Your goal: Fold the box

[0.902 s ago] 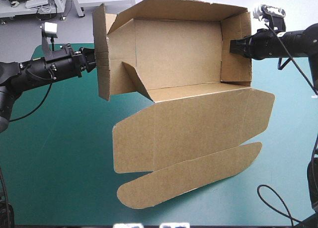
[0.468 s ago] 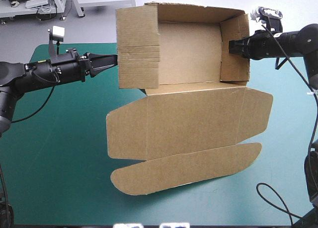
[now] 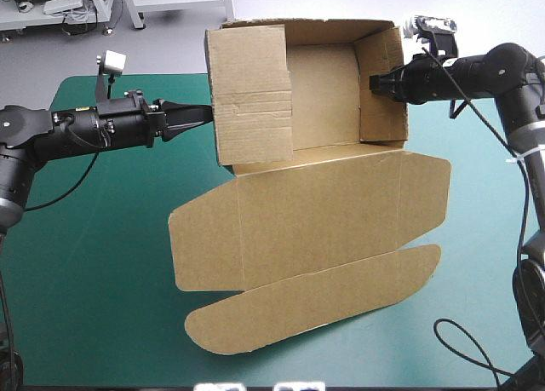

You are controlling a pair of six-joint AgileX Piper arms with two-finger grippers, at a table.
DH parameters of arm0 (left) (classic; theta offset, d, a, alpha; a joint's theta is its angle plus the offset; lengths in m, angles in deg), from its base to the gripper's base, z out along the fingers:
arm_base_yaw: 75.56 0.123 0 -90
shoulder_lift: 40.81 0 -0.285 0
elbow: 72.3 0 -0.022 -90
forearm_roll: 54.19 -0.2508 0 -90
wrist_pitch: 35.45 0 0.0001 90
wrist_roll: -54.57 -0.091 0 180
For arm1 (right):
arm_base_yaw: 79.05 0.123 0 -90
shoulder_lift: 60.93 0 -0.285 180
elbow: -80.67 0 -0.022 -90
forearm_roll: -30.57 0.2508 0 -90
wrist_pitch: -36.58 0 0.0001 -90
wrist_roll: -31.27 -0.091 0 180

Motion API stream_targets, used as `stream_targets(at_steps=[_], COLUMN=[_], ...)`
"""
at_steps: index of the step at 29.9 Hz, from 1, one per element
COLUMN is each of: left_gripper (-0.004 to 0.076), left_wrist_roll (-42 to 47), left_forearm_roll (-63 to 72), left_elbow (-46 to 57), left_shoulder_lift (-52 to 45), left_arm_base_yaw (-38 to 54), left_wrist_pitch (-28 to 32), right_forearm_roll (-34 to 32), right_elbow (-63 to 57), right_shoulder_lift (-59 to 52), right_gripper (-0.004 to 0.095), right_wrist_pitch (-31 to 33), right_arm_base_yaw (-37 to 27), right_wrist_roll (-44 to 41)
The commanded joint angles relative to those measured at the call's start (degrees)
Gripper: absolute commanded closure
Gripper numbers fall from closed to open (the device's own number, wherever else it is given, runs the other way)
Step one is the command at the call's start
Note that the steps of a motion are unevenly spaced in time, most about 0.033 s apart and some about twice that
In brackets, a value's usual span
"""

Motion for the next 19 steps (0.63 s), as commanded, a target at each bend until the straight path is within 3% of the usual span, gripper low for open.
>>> stream_targets(at_steps=[1,12,16,19], left_gripper=[0.0733,0.0714,0.0596,0.0463], left_wrist_roll=[0.4,-2.3,-3.0,-3.2], left_forearm_roll=[4.0,3.3,3.3,3.3], left_elbow=[-1.8,-1.8,-1.8,-1.8], left_shoulder_lift=[-1.9,-1.9,-1.9,-1.9], left_arm_base_yaw=[-0.3,-0.7,-2.6,-3.4], left_wrist_pitch=[-3.8,-3.8,-3.8,-3.7], right_forearm_roll=[0.9,0.1,-0.1,-0.1], right_elbow=[1.9,1.9,1.9,1.9], right_shoulder_lift=[-2.7,-2.7,-2.7,-2.7], right_gripper=[0.0922,0.0922,0.0922,0.0922], right_wrist_pitch=[-3.2,-4.0,-4.6,-4.8], right_arm_base_yaw=[1.4,1.9,1.9,1.9], right_wrist_roll=[-1.0,-2.3,-2.8,-2.8])
